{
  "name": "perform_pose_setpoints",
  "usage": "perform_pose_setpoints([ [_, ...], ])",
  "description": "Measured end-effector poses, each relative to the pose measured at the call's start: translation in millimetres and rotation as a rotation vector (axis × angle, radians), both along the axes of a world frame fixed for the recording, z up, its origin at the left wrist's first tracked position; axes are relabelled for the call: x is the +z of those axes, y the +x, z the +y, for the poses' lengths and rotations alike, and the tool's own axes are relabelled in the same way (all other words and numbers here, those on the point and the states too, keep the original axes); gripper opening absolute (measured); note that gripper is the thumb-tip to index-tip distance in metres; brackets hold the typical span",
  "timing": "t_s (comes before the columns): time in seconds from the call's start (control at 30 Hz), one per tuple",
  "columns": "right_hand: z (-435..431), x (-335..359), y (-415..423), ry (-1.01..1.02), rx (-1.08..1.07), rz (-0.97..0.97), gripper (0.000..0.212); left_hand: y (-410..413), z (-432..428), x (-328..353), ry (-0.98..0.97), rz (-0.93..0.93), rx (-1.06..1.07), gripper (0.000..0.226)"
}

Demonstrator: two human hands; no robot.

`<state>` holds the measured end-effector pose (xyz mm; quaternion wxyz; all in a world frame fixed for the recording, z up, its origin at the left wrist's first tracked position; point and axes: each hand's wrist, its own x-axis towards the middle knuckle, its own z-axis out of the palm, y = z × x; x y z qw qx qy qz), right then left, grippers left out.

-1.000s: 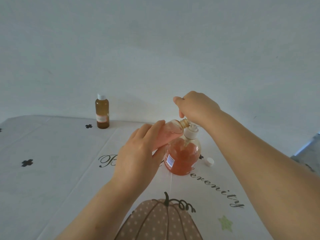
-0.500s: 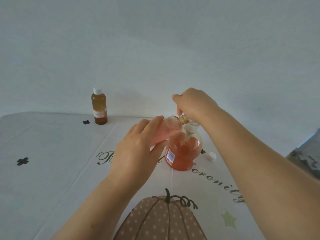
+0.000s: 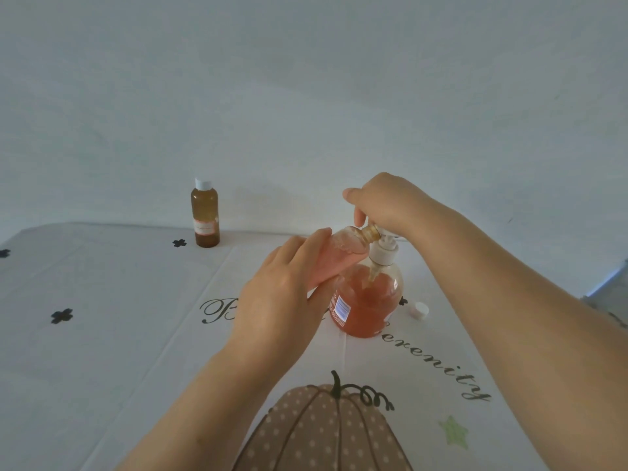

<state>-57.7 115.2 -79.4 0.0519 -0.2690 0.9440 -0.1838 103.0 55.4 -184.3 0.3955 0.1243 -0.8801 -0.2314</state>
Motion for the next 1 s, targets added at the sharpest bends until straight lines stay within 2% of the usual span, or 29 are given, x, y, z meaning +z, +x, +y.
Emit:
perform_pose_setpoints([
  [0.27,-4.3,-13.8,-5.3,0.028,-0.048,-0.064,0.05,-0.7,-2.6,-2.2,0.013,-0.06,0.025,0.054],
  [0.53,1.7,-6.4,-4.4,-0.065,0.0,0.016,0.045,-0.6,1.5,-2.0,0.043,-0.043,-0.014,0.054],
  [0.73,2.2,-2.1,-1.6,0.014,0.026,0.109,0.046,-1.6,3.2,-2.3,0.061,-0.021,-0.02,0.053],
  [1.0,-2.1,-9.0,-5.1,0.039,-0.012,0.12,0.049,-2.4,1.0,-5.5,0.057,-0.004,0.005,0.054],
])
